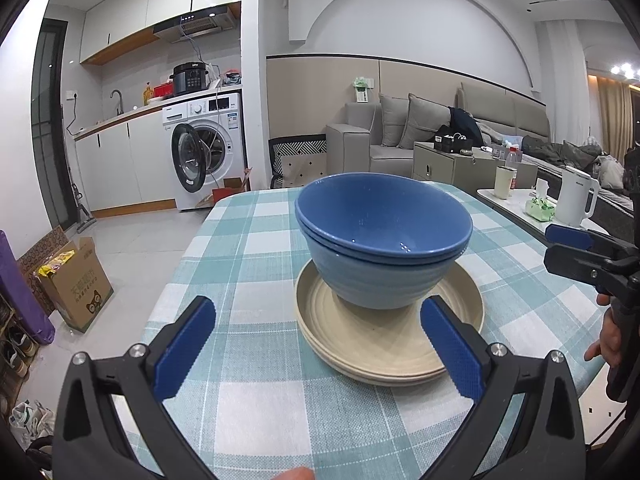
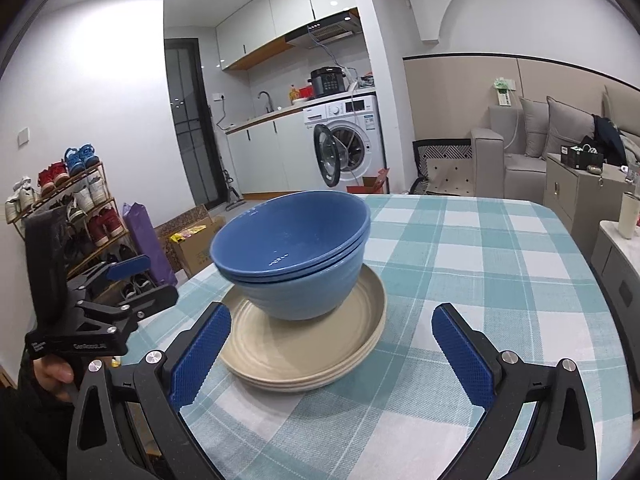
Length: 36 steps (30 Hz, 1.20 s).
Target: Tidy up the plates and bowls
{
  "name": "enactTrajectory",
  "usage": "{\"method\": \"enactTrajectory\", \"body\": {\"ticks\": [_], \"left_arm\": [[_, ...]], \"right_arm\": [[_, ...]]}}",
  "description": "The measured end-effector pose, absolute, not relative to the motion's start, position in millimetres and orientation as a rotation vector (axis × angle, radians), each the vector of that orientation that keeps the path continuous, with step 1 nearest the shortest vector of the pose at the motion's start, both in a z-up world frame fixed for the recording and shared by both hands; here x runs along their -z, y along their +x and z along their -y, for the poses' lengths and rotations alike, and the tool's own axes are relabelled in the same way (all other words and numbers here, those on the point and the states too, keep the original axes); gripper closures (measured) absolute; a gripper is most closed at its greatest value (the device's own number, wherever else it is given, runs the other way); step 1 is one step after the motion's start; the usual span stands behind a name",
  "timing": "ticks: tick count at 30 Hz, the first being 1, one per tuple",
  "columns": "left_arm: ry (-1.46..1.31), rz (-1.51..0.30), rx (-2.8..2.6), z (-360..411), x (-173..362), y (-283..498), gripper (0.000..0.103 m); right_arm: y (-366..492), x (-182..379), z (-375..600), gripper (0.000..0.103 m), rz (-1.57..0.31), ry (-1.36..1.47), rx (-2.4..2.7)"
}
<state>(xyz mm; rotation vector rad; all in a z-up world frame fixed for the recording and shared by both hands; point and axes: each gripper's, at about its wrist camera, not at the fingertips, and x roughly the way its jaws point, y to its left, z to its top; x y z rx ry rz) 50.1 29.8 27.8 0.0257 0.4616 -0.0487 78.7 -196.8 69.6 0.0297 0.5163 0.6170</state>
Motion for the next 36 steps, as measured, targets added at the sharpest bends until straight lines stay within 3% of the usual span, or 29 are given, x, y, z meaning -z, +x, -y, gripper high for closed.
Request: {"method": "enactTrajectory", "body": {"ticks": [36], "left_arm": [[0.003, -0.414, 0.096, -17, 3, 36, 0.0]], "right_arm": [[49, -24, 185, 0.001, -0.512, -0.001, -0.667]]}}
